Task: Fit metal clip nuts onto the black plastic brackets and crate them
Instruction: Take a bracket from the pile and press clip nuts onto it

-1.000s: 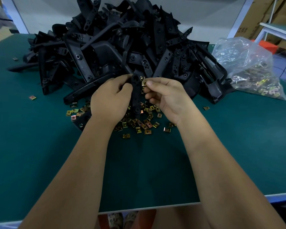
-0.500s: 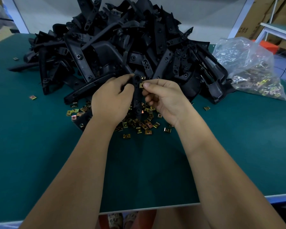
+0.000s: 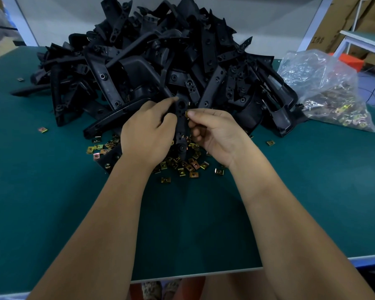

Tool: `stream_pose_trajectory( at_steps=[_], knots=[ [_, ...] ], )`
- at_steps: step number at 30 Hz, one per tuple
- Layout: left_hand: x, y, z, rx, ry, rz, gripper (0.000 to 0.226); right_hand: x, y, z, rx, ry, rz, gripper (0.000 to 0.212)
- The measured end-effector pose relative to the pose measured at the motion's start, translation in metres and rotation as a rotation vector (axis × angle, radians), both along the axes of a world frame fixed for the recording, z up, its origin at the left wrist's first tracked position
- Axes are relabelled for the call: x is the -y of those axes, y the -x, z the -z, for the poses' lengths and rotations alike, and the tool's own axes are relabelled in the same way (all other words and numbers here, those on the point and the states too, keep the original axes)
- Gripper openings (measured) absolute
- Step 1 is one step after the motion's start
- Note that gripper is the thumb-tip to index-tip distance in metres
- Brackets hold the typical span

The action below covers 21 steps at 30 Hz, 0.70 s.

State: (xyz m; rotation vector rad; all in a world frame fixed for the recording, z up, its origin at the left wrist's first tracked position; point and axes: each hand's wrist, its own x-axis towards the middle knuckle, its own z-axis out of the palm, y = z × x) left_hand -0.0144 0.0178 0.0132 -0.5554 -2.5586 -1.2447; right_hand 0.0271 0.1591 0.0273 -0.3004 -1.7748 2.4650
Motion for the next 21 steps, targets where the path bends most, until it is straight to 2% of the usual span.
stream_pose_trajectory(
  at_steps=[2,7,15,21],
  knots=[
    [0.000,0.001,0.001,-0.019,0.000,0.008,0.056,-0.001,0.000,-0.001,0.007,-0.008,-0.005,0.012],
    [0.000,0.002,0.005,-0.125,0.143,0.019,0.057,-0.002,0.000,0.001,-0.010,-0.033,0.010,0.021],
    [0.000,0.002,0.006,-0.180,0.192,0.017,0.061,0.001,-0.001,0.002,-0.012,-0.019,-0.006,0.029],
    [-0.002,0.003,0.011,-0.222,0.221,0.033,0.059,0.005,-0.001,0.003,0.010,-0.062,-0.043,0.024]
  ],
)
